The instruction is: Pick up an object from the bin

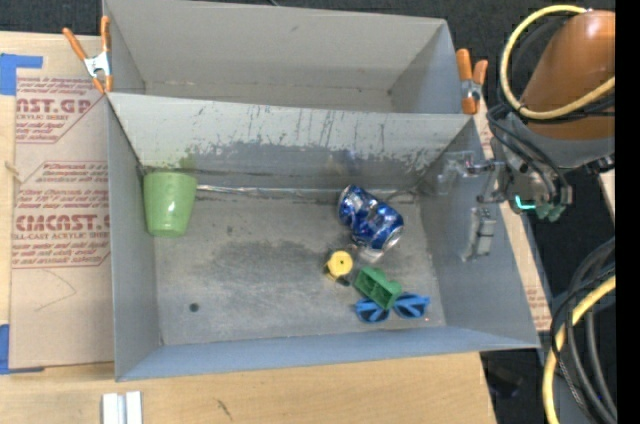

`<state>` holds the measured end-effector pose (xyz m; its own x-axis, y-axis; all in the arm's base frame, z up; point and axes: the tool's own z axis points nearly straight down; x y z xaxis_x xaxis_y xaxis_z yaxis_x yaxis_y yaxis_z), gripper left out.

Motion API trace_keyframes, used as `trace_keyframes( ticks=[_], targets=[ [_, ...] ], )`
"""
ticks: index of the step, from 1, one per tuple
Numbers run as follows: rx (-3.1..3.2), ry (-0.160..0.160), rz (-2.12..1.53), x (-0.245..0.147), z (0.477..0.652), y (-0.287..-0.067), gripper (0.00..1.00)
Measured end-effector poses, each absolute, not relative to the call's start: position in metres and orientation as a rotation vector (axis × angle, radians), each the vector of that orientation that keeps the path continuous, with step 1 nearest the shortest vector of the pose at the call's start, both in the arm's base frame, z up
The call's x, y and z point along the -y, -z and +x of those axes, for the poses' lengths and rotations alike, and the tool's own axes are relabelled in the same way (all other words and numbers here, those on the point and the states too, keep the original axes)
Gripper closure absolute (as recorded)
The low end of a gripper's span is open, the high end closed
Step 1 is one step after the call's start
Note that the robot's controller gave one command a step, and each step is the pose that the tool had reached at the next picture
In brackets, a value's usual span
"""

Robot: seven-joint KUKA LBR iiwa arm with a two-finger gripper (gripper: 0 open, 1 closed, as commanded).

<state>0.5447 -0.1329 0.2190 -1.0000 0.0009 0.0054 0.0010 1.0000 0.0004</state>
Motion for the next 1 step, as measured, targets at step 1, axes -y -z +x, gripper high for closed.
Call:
trace_keyframes(
  ticks=[1],
  targets=[
    [3.158, -0.004, 0.076, 0.066, 0.5388, -0.0991, 0.0]
  ],
)
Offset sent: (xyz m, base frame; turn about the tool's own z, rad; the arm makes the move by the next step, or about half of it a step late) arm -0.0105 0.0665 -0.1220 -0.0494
